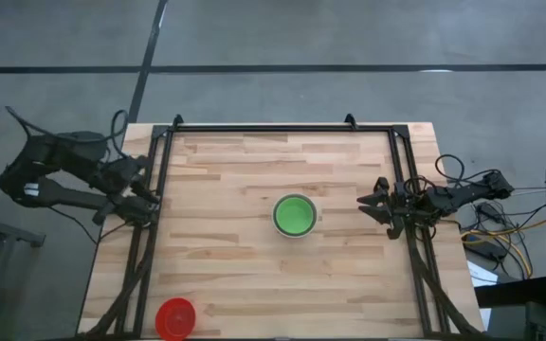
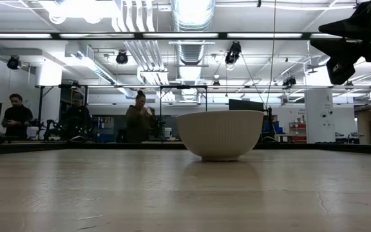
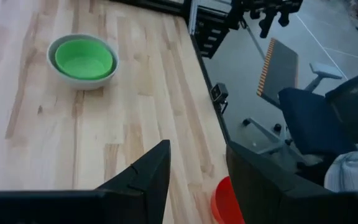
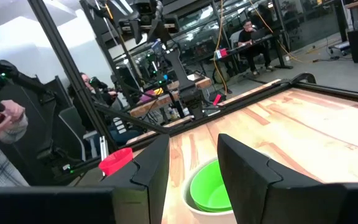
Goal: Nest bowls inside each other
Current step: Stack the red bowl on top of the green bowl
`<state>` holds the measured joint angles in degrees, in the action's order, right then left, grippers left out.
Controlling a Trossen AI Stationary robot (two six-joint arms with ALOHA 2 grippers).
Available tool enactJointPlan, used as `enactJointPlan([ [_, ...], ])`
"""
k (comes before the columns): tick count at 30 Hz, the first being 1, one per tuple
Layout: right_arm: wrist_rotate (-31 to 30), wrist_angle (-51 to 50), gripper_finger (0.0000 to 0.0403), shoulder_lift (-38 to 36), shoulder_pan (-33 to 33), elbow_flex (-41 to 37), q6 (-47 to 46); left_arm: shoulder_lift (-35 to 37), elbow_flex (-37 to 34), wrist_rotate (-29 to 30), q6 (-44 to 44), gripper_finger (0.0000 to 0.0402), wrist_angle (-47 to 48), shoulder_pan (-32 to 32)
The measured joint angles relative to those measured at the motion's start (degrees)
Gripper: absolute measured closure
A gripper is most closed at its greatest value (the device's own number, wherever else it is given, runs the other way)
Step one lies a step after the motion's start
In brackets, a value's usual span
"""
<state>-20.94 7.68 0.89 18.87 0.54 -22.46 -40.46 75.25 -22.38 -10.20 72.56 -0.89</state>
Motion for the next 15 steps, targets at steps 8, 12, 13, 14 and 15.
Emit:
enactJointPlan([
  [8,0.01,0.0,0.0271,0.0,0.01,0.0,0.0,-4.02,-0.35,-0.2,0.88,0.0241,-5.45,2.45],
  [12,-0.01,0.0,0.0271,0.0,0.0,0.0,0.0,-5.69,-0.53,0.73,0.48,0.0241,-7.41,4.59],
  [13,-0.01,-0.02,0.0271,0.0,0.0,0.0,0.0,-6.18,-0.58,1.17,0.0,0.0241,-7.9,5.37],
  [14,0.01,0.0,0.0271,0.0,0.0,0.0,0.0,-6.7,-0.6,1.91,-0.51,0.0241,-8.57,6.23],
  [15,0.01,-0.02,0.0271,0.0,0.01,0.0,0.0,-7.19,-0.62,2.55,-0.94,0.0241,-9.21,7.22],
])
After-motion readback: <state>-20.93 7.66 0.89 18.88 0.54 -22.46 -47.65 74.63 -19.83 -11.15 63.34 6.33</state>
